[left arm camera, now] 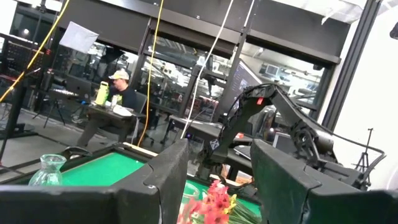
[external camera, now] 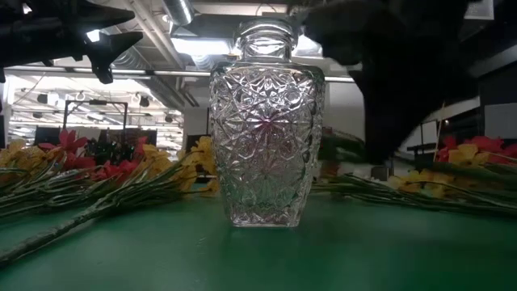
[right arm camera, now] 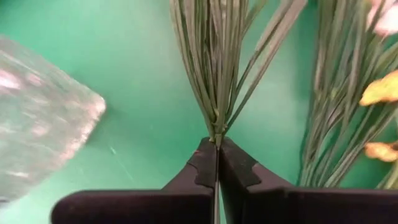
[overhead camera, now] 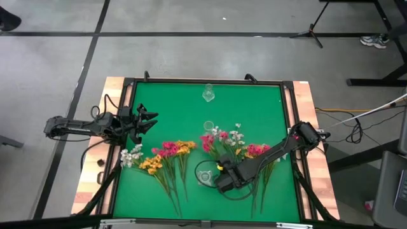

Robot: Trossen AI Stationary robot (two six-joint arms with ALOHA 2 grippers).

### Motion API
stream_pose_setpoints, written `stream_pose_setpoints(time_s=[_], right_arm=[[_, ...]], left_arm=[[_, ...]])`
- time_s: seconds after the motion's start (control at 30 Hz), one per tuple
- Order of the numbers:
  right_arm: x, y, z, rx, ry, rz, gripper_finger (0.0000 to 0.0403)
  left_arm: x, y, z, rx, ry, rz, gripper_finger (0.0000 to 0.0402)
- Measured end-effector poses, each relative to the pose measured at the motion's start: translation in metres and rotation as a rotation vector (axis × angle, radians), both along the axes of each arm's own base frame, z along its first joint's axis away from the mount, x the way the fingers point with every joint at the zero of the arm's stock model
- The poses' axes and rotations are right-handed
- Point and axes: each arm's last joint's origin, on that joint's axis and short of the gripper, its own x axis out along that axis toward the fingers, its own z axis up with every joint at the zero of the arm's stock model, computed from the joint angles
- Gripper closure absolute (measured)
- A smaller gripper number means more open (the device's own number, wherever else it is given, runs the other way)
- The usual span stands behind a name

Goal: Sort flowers into vase by color
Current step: Put the middle pink flowers into the top transparent vase

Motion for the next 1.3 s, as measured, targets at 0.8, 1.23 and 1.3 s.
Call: stream_pose_setpoints(time_s=[0.8, 1.23, 1.3], right_arm=[[0.01, -0.026, 0.17, -0.737, -0.27, 0.107, 0.0401], [-0.026, -0.128, 0.244, -0.778, -0.088, 0.274, 0.0402], [-0.046, -0.146, 0.263, -0.743, -0.089, 0.337, 0.0402]], left_arm=[[0.0, 0.0, 0.0, 0.0, 0.0, 0.0, 0.023], [0.0, 0.0, 0.0, -0.002, 0.001, -0.001, 0.023], [0.0, 0.0, -0.001, -0.002, 0.011, -0.001, 0.023]])
